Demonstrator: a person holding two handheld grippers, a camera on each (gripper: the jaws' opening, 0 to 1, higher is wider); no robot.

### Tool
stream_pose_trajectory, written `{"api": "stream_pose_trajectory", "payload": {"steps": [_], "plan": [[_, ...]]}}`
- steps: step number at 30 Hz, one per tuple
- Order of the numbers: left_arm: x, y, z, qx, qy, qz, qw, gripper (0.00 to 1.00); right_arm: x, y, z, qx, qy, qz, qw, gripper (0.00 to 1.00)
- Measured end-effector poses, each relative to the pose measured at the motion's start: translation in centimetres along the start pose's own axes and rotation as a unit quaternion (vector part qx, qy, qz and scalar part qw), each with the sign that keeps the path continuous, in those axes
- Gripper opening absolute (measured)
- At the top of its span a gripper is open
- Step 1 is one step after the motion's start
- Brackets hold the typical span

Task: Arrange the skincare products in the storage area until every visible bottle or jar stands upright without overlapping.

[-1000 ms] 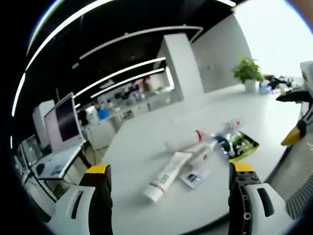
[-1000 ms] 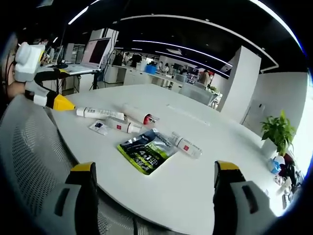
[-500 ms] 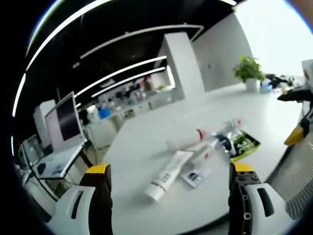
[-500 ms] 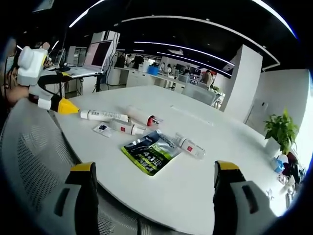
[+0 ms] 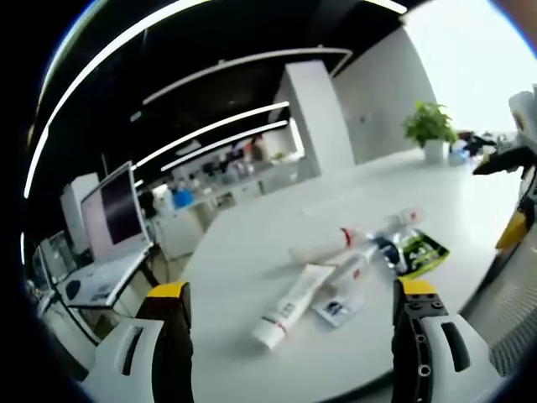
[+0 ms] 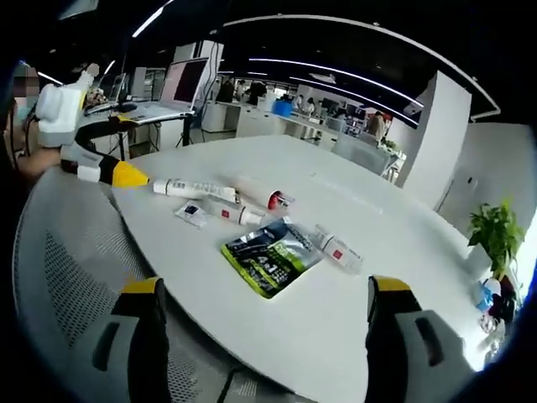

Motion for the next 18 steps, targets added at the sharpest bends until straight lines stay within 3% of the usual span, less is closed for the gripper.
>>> {"api": "stream_pose_trajectory", "payload": {"steps": [7,11,18], "plan": [[-0.1,0.0,0.0,0.001,0.003,-0.006,1.0,0.97,-3.3,-2.2,-0.9,-0.076,0.044,0.001,0.9961,1.0],[-0.1,0.0,0.1,-0.006,0.002,-0.006,1.0,0.97,-5.0,-4.5,-1.4,-0.129,0.069,-0.012,0.9891,1.0],[0.1,0.0,0.2,-0.006,0.002,-0.003,1.0,0.97,-6.8,-9.1,-2.7,-0.168,0.117,0.012,0.9787,1.0]]}}
Point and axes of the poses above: the point that each gripper's makers call its tool centre point, and the gripper's own axes: y roughly backward along the fingers, z roughly to its left, x roughly out of its underside, the point moved 7 cm from there along y, roughly backward along the fingers, and after that the axes turned 11 degrees about -z, right-handed, at the moved point
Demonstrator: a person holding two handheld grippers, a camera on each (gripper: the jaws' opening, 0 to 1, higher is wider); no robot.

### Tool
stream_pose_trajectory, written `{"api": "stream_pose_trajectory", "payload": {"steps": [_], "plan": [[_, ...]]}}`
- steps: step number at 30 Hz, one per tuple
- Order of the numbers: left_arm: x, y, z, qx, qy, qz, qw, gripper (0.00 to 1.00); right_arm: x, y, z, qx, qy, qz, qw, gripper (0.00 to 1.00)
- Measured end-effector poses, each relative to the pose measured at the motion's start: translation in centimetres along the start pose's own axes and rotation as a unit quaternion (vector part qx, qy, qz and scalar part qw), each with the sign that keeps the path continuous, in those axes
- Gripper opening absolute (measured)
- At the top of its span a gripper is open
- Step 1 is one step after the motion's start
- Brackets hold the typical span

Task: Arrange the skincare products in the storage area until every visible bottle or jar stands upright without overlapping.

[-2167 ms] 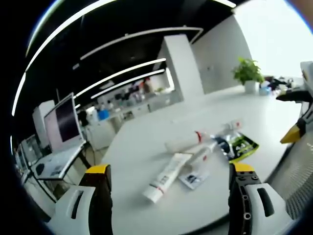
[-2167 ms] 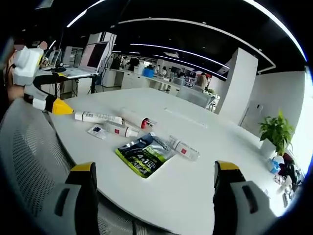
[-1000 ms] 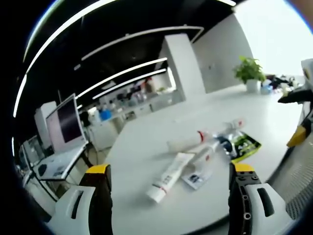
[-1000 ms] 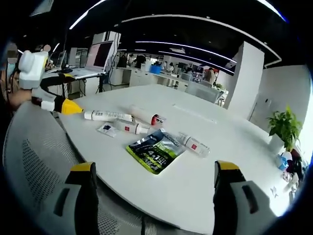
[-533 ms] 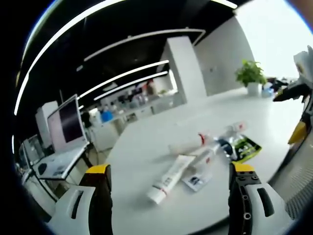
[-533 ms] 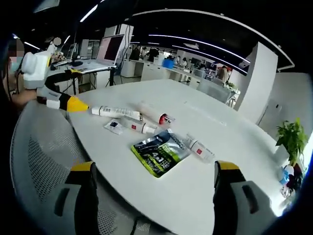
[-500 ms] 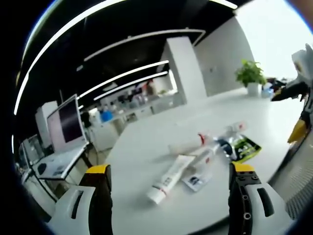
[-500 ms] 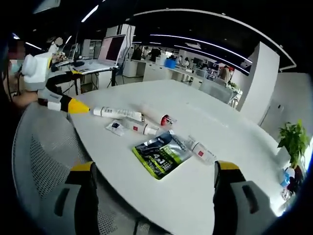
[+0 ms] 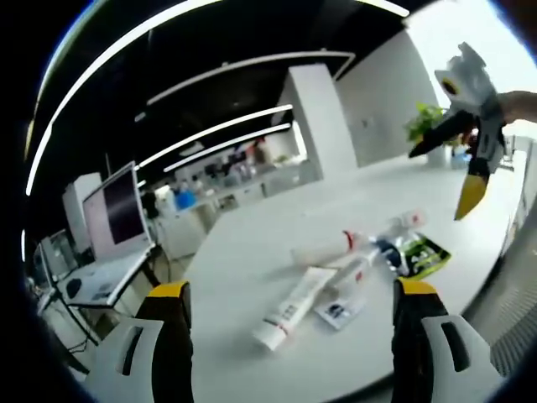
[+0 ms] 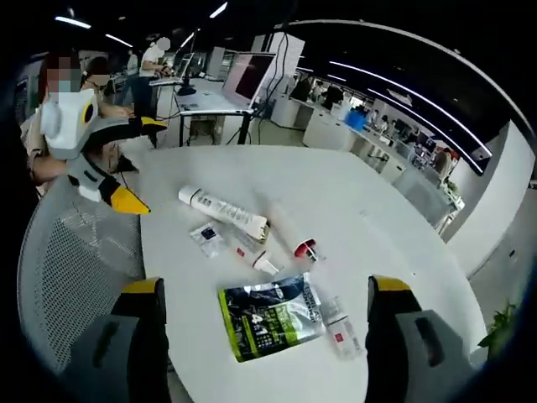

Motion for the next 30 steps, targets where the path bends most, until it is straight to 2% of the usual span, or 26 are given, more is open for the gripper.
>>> {"api": "stream_pose_trajectory", "payload": {"steps": [5,8,11,13,16,19,21,23,26,29,30], "plan": [[-0.1,0.1,-0.4,0.023,0.004,0.008,0.9997,0.97,-0.3,-3.0,-1.3,-0.042,-0.013,0.004,0.999,1.0],[-0.2,0.5,-0.4,0.034,0.008,0.013,0.9993,0.97,-0.3,-5.2,-2.4,-0.062,-0.007,0.024,0.9977,0.99],[-0.4,0.6,0.2,0.027,0.039,0.014,0.9988,0.97,-0.9,-7.1,-3.7,-0.065,0.009,0.024,0.9975,0.99],[-0.7,0.5,0.2,0.037,0.054,0.014,0.9978,0.97,-1.0,-8.6,-4.5,-0.077,0.005,0.033,0.9965,0.99],[-1.1,0.5,0.1,0.054,0.044,0.011,0.9975,0.97,-1.1,-10.7,-5.7,-0.091,-0.003,0.042,0.995,0.99],[-1.2,0.4,0.8,0.05,0.036,0.012,0.998,0.97,-1.2,-12.6,-6.7,-0.103,0.002,0.054,0.9932,0.95],[-1.1,0.4,1.6,0.049,0.041,0.017,0.9978,0.97,-1.0,-13.8,-7.2,-0.123,0.008,0.079,0.9892,0.94],[-0.9,0.4,2.1,0.049,0.045,0.021,0.9976,0.97,-0.8,-15.0,-7.7,-0.145,0.017,0.095,0.9846,0.98],[-0.4,0.7,2.4,0.052,0.054,0.034,0.9967,0.97,-0.5,-16.6,-7.8,-0.165,0.021,0.11,0.9799,0.99],[-0.3,0.9,2.6,0.051,0.065,0.036,0.9959,0.97,0.6,-17.8,-7.8,-0.191,0.034,0.15,0.9695,0.99],[-0.3,1.0,2.7,0.05,0.071,0.034,0.9956,0.97,1.3,-18.3,-8.0,-0.202,0.045,0.17,0.9635,0.99]]}}
Point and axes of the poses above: the point that each gripper's makers call its tool centre point, and the gripper's own axes: y roughly backward along the fingers, z roughly to its left, x roughly out of its underside, the point moved 7 cm from there along y, roughly backward along the fingers, and after that the axes turned 11 degrees about -z, right-handed, at the moved point
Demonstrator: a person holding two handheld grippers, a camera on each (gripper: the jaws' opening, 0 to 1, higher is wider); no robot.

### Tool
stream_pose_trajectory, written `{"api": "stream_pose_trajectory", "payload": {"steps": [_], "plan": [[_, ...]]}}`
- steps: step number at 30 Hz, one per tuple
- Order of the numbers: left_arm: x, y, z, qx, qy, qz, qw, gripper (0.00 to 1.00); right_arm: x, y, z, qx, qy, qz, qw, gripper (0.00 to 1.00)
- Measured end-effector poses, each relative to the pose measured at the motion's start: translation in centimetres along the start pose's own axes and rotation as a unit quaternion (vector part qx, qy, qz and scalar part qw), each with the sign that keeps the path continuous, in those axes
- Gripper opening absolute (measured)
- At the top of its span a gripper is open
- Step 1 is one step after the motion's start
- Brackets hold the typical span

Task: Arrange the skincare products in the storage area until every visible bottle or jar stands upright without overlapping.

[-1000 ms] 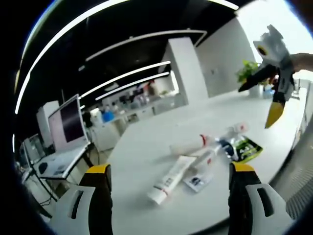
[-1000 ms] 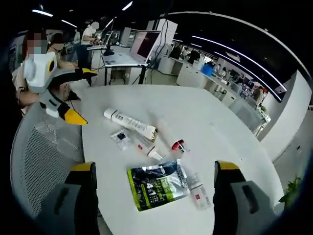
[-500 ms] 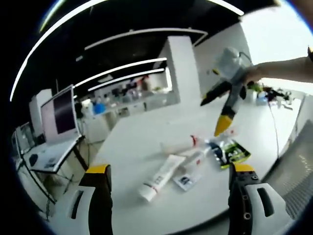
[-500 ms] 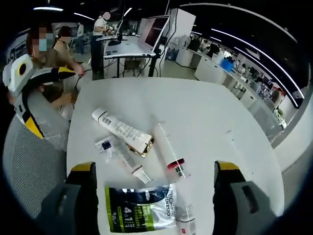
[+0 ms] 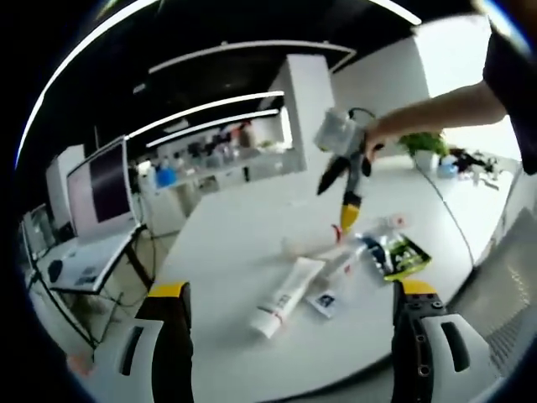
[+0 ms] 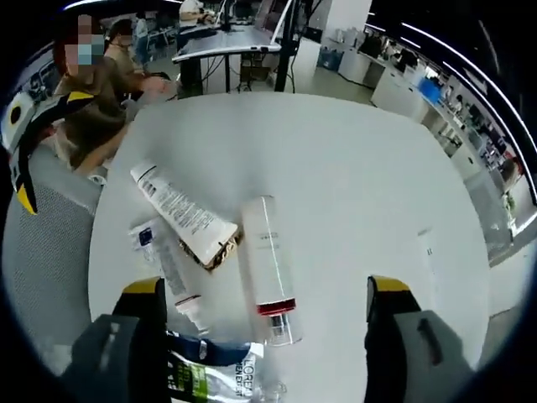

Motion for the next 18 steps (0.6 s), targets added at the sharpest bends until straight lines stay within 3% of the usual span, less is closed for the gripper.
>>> {"api": "stream_pose_trajectory", "payload": {"steps": [4,13,16,18], "plan": [[0.1,-0.1,0.2,0.006,-0.003,-0.003,1.0,0.97,1.3,-1.7,-0.4,-0.02,0.002,0.055,0.9983,0.93],[0.8,-0.4,2.4,-0.013,0.012,0.005,0.9998,0.97,2.1,-5.4,-1.9,-0.042,0.012,0.085,0.9954,0.83],[0.8,-0.3,2.9,-0.022,0.015,0.005,0.9996,0.97,2.5,-6.6,-2.2,-0.056,0.021,0.102,0.993,0.74],[0.9,-0.2,3.1,-0.026,0.014,0.006,0.9996,0.97,2.1,-6.6,-2.0,-0.072,0.003,0.096,0.9928,0.74]]}}
Point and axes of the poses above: the point that each gripper's makers call its tool centre point, and the gripper's own axes: y roughly backward along the fingers, z roughly to its left, x roughly out of its underside, the point moved 7 cm from there along y, roughly backward along the fingers, and after that the axes turned 11 degrees about -z, right-handed, at the moved point
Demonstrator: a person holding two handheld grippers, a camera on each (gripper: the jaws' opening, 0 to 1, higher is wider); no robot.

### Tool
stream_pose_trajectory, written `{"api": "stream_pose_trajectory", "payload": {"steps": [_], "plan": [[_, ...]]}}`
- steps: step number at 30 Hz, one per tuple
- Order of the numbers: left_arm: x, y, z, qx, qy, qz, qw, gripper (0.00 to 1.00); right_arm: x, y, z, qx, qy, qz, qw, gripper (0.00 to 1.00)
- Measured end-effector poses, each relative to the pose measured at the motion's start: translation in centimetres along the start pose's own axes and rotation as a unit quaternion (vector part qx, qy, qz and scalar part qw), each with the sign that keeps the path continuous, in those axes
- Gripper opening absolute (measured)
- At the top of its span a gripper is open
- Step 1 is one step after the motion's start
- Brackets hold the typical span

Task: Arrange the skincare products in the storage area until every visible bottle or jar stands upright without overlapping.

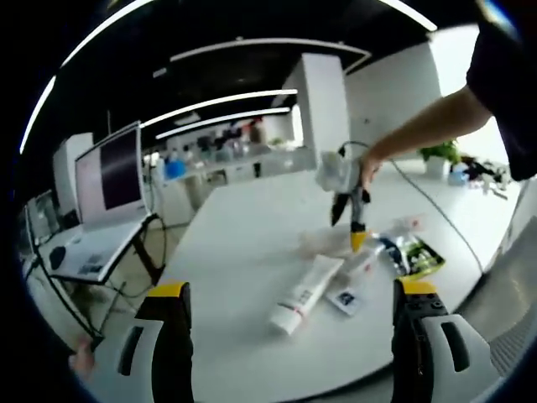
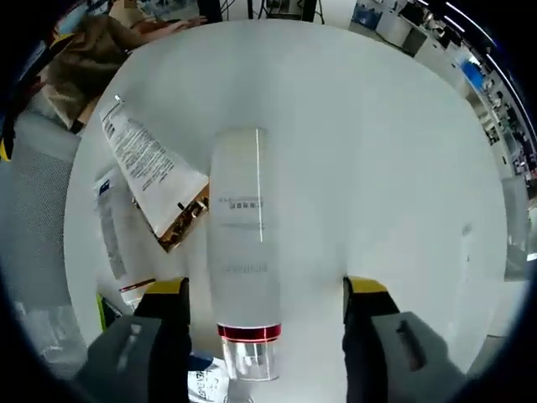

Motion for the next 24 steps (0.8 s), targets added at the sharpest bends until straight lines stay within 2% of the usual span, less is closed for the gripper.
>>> {"api": "stream_pose_trajectory", "payload": {"steps": [1,5,9,11,15,17,19,21,24], "plan": [[0.1,0.0,0.1,-0.002,0.0,0.002,1.0,0.97,-0.2,0.1,-0.5,0.01,0.005,0.002,0.9999,0.73],[0.2,-0.1,0.8,-0.012,0.006,0.002,0.9999,0.97,-0.3,0.3,-0.5,-0.003,0.035,0.03,0.9989,0.7],[0.3,-0.2,1.2,-0.019,0.005,0.006,0.9998,0.97,-0.7,0.4,0.2,-0.019,0.071,0.059,0.9956,0.57],[0.4,-0.2,1.2,-0.02,0.005,0.008,0.9997,0.97,-0.9,0.3,0.4,-0.021,0.079,0.066,0.9944,0.55],[0.7,-0.2,1.2,-0.02,0.005,0.016,0.9997,0.97,-1.1,0.2,0.5,-0.017,0.077,0.063,0.9948,0.55],[0.7,0.0,1.4,-0.022,0.001,0.019,0.9996,0.97,-1.0,0.2,1.0,-0.022,0.089,0.065,0.9937,0.51],[0.8,0.0,1.6,-0.027,0.001,0.02,0.9994,0.97,-0.9,0.2,0.9,-0.015,0.069,0.066,0.9953,0.48],[0.6,0.0,1.8,-0.032,0.006,0.015,0.9994,0.97,-0.9,0.2,0.7,-0.022,0.084,0.061,0.9944,0.47],[0.6,0.0,1.9,-0.03,0.007,0.011,0.9995,0.97,-1.0,0.0,0.6,-0.021,0.08,0.061,0.9948,0.44]]}}
Point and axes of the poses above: the point that each gripper's makers call its tool centre point, and the gripper's own axes: y roughly backward along the fingers, z roughly to its left, x roughly out of its underside, the point moved 7 cm from there along y, roughly backward along the fingers, and after that the axes turned 11 degrees about -z, right-handed, at the moved point
